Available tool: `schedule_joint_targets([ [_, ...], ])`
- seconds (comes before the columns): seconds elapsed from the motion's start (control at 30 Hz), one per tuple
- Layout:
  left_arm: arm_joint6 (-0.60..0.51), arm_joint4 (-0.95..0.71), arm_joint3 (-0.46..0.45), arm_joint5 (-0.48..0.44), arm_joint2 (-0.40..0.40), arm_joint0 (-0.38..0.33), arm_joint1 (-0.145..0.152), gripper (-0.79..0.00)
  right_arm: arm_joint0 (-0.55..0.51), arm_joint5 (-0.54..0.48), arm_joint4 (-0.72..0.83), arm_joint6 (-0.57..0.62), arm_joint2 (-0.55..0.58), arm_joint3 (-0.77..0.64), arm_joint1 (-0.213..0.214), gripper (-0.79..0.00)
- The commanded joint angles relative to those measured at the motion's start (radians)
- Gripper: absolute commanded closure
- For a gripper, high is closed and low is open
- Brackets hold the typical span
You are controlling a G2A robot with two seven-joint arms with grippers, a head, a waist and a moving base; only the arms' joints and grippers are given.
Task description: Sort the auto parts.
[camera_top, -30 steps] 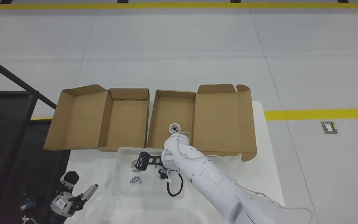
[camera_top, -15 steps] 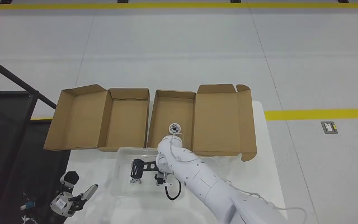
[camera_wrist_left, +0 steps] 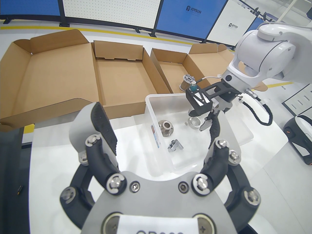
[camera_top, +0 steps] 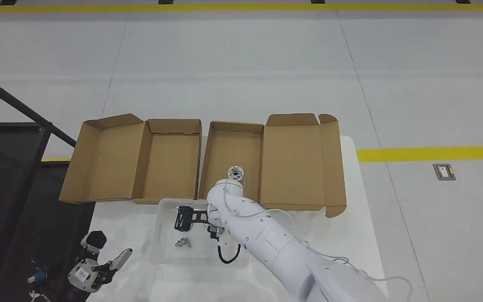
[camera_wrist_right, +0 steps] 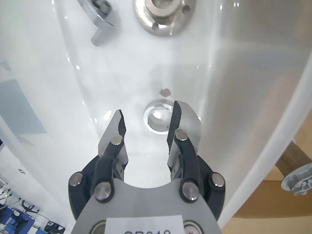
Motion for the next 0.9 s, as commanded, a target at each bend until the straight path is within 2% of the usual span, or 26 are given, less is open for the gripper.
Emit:
schedule_joint_targets([
  [0.0,0.000,0.000,0.000,0.000,0.000,0.000,0.000,-0.785,0.000,0.037,-0.006,0.021,0.000,0.001,-0.003,-0.443],
  [0.13,0.000,0.000,0.000,0.000,0.000,0.000,0.000,-0.785,0.001,0.055,-0.030,0.002,-0.003,0.005,-0.003,-0.400],
  [0.33,0.000,0.000,0.000,0.000,0.000,0.000,0.000,-0.785,-0.004,0.074,-0.058,-0.009,-0.006,0.015,-0.005,-0.376],
  [0.87,0.000,0.000,0.000,0.000,0.000,0.000,0.000,-0.785,-0.013,0.162,-0.074,0.015,0.005,0.039,-0.027,-0.363],
])
